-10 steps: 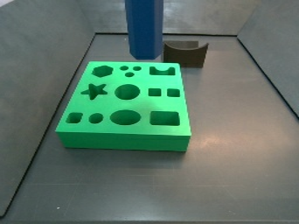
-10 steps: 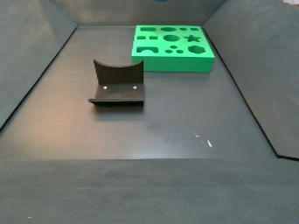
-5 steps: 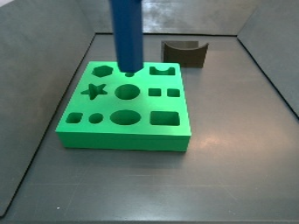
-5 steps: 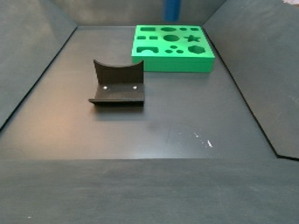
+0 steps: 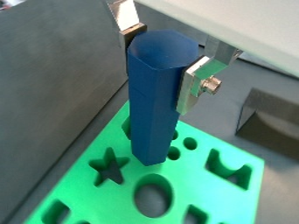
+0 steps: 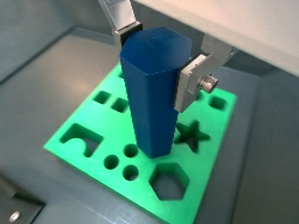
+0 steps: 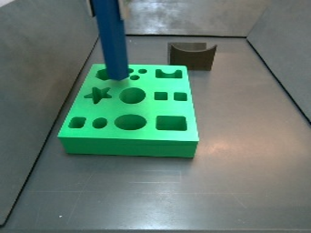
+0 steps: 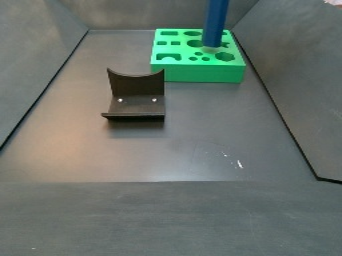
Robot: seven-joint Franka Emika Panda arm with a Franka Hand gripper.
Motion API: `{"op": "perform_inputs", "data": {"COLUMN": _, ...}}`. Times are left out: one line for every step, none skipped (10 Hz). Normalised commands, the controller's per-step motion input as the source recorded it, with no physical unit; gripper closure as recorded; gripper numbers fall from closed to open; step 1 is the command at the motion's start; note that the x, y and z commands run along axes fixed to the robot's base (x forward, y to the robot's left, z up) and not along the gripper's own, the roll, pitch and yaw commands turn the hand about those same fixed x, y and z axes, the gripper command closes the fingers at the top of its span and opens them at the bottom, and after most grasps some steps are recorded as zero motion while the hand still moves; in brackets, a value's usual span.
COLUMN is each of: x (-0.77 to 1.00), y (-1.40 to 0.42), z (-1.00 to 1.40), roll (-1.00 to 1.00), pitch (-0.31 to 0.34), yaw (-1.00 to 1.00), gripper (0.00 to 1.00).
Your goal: Insert the hexagon object.
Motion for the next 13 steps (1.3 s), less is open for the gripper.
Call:
{"op": "perform_inputs", "data": {"x": -0.37, "y": 0.05, "z": -0.30, "roll": 0.00, "pitch": -0.026, "yaw": -0.88, "gripper": 1.00}}
{"op": "perform_inputs", "data": {"x": -0.63, "y": 0.33, "z": -0.09, "roll": 0.00, "pitch": -0.033, "yaw": -0.50, "gripper": 1.00}}
{"op": "perform_inputs", "data": {"x": -0.43, "y": 0.41, "z": -0.04, "roll": -0.05, "pitch": -0.039, "yaw": -0.41, "gripper": 1.00}}
{"op": "perform_inputs", "data": {"x": -0.23, "y": 0.46, "z": -0.06, "roll": -0.07, "pitch": -0.010, "yaw": -0.39, "gripper": 1.00}}
{"op": "perform_inputs", "data": {"x": -0.19, "y": 0.45, "z": -0.09, "roll": -0.08, "pitch": -0.004, "yaw": -0.40, "gripper": 1.00}}
{"op": "perform_inputs", "data": {"x": -0.01, "y": 0.17, "z": -0.17, "roll": -0.08, "pitch": -0.014, "yaw": -0.38, "gripper": 1.00}}
{"op": "perform_inputs", "data": {"x": 0.11, "y": 0.00, "z": -0.24, "roll": -0.01, "pitch": 0.000, "yaw": -0.36, "gripper": 1.00}}
{"op": "perform_inputs", "data": {"x": 0.22, "y": -0.08, "z": -0.22, "roll": -0.01, "pitch": 0.000, "yaw": -0.31, "gripper": 1.00}}
{"op": "perform_inputs", "data": {"x": 0.29, "y": -0.16, "z": -0.18, "roll": 0.00, "pitch": 0.000, "yaw": -0.16, "gripper": 1.00}}
{"op": "perform_inputs", "data": {"x": 0.37, "y": -0.14, "z": -0.22, "roll": 0.00, "pitch": 0.000, "yaw": 0.00, "gripper": 1.00}}
{"op": "perform_inputs", "data": {"x": 0.29, "y": -0.21, "z": -0.20, "roll": 0.05, "pitch": 0.000, "yaw": 0.11, "gripper": 1.00}}
{"op": "perform_inputs", "data": {"x": 0.06, "y": -0.18, "z": -0.12, "roll": 0.00, "pitch": 0.000, "yaw": 0.10, "gripper": 1.00}}
{"op": "perform_inputs", "data": {"x": 0.00, "y": -0.05, "z": -0.29, "roll": 0.05, "pitch": -0.033, "yaw": 0.04, "gripper": 1.00}}
